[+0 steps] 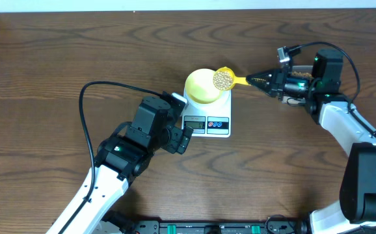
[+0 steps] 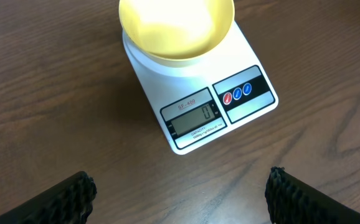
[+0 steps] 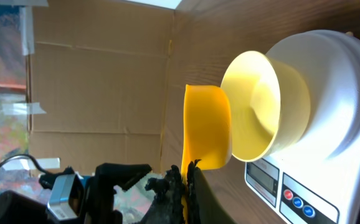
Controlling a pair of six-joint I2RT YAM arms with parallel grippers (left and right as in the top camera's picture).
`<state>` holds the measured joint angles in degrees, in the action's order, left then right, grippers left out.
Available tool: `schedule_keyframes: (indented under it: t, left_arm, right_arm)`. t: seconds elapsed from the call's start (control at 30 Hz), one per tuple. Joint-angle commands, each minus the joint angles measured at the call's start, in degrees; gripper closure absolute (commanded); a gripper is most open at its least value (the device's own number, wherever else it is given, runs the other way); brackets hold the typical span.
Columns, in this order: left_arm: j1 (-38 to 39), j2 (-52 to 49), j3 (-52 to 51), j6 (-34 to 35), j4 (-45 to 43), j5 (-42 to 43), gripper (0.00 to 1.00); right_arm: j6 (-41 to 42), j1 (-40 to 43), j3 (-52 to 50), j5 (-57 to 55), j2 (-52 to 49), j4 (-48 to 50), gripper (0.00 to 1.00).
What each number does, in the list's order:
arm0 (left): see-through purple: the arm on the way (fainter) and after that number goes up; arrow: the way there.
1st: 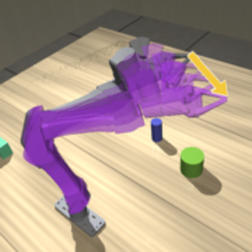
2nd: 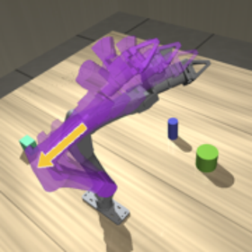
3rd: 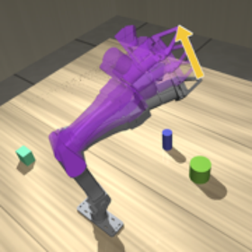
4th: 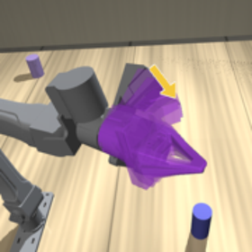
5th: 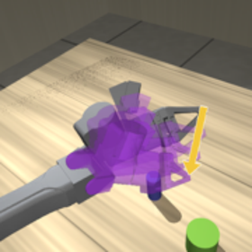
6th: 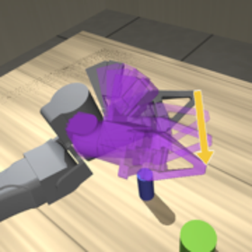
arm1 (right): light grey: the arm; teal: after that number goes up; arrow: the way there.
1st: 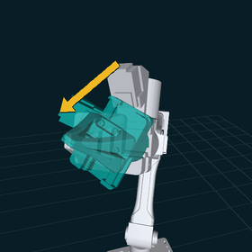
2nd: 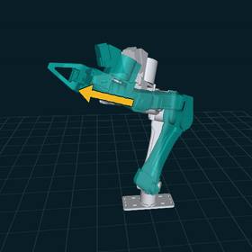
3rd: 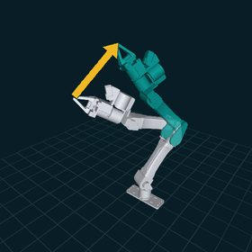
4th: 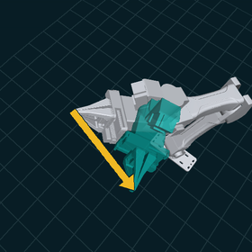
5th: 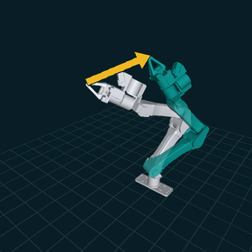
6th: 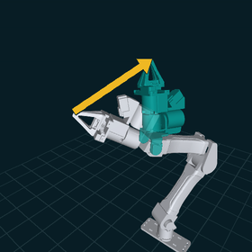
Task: Scoop item into bowl and weigh 50g on scale
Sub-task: 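Carry the filled scoop left over the yellow bowl with the right gripper, then tilt the scoop over the yellow bowl to pour soybeans, right gripper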
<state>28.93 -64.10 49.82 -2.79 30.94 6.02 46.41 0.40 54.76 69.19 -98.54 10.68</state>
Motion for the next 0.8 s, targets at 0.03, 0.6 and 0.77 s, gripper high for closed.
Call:
schedule_keyframes:
  t: [0.03, 0.6, 0.77]
  left_arm:
    - [-0.24, -0.33, 0.00, 0.48, -0.17, -0.50, 0.11]
    - [-0.24, -0.33, 0.00, 0.48, -0.17, -0.50, 0.11]
    - [-0.24, -0.33, 0.00, 0.48, -0.17, -0.50, 0.11]
  right_arm:
    - [2.91, -2.14, -0.15, -2.97, -0.50, 1.31, 0.99]
    - [5.46, -5.81, -0.15, -5.55, -0.48, 4.17, 0.99]
    - [6.14, -5.81, -0.15, -4.66, -0.50, 4.15, 0.99]
